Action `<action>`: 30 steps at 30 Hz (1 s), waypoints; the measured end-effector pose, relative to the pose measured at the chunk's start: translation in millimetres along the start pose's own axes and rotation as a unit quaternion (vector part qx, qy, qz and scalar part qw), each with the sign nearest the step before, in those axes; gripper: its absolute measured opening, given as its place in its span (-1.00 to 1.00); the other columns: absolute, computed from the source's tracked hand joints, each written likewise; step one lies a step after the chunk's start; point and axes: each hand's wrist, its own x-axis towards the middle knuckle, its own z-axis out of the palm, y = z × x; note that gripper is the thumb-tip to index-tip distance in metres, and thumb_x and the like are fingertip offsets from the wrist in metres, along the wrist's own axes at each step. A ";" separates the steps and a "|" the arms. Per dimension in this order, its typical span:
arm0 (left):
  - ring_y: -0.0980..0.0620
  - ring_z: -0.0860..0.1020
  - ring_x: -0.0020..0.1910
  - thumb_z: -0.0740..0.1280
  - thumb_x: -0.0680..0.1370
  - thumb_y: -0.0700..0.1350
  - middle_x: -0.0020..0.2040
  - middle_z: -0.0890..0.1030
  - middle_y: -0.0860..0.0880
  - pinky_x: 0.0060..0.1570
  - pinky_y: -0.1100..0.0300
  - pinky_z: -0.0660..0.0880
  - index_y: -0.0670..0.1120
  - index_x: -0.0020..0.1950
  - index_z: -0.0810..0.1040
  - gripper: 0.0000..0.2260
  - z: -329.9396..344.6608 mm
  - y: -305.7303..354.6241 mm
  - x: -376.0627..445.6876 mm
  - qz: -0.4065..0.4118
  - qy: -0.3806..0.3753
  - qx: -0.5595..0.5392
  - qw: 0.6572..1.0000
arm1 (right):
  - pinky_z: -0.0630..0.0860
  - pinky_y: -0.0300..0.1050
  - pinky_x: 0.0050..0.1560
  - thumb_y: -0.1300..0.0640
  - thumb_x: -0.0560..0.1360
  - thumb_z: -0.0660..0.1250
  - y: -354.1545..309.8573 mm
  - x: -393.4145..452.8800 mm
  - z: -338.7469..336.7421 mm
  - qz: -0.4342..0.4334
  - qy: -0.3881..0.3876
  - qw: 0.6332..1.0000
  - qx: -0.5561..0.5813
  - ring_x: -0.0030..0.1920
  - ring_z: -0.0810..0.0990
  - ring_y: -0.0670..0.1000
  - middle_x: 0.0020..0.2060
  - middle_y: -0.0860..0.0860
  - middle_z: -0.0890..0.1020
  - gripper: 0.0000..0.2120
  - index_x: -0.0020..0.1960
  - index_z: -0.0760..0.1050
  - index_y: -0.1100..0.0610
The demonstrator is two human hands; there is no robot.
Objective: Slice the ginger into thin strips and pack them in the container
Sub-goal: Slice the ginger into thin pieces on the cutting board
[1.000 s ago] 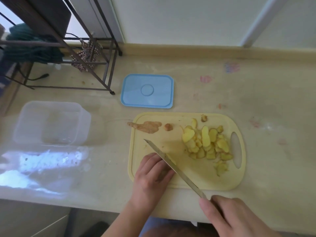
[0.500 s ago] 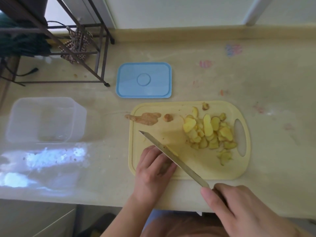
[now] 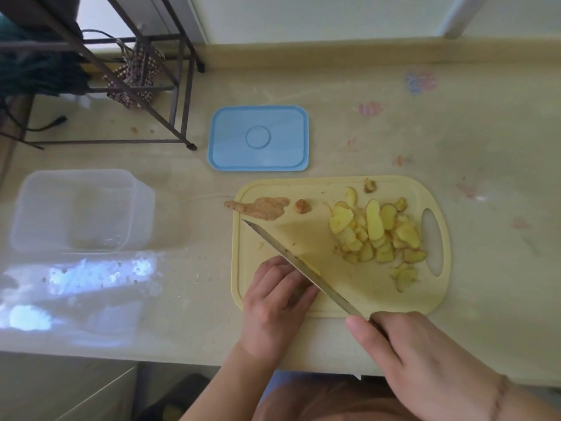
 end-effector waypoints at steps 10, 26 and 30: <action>-0.05 0.61 -0.02 0.51 0.52 -0.14 -0.11 0.67 -0.07 0.08 0.11 0.56 -0.23 -0.07 0.71 -0.85 -0.7 -0.8 0.1 0.009 -0.003 0.008 1.000 | 0.31 -0.17 -0.38 -0.44 0.43 -0.18 7.3 19.8 13.8 -0.003 -0.009 1.000 0.026 -0.48 0.37 -0.06 -0.55 -0.02 0.35 -0.38 -0.42 0.26 0.04; -0.02 0.57 -0.06 0.35 0.63 -0.02 -0.09 0.60 -0.03 0.03 0.25 0.49 -0.25 -0.09 0.69 -0.69 0.3 2.1 -1.2 -0.011 0.004 0.015 1.000 | 0.32 -0.46 -0.24 -0.36 0.51 -0.08 6.5 -8.1 4.9 -0.038 0.031 0.999 0.018 -0.34 0.45 -0.29 -0.36 -0.39 0.49 -0.48 -0.45 0.17 -0.05; -0.03 0.57 -0.07 0.34 0.63 -0.04 -0.10 0.61 -0.04 0.03 0.25 0.48 -0.25 -0.11 0.69 -0.69 1.5 1.7 -1.7 -0.011 0.010 0.018 1.000 | 0.35 -0.36 -0.28 -0.45 0.43 -0.16 7.9 -10.6 3.4 -0.032 0.031 0.999 0.016 -0.32 0.47 -0.21 -0.34 -0.37 0.50 -0.41 -0.44 0.21 0.01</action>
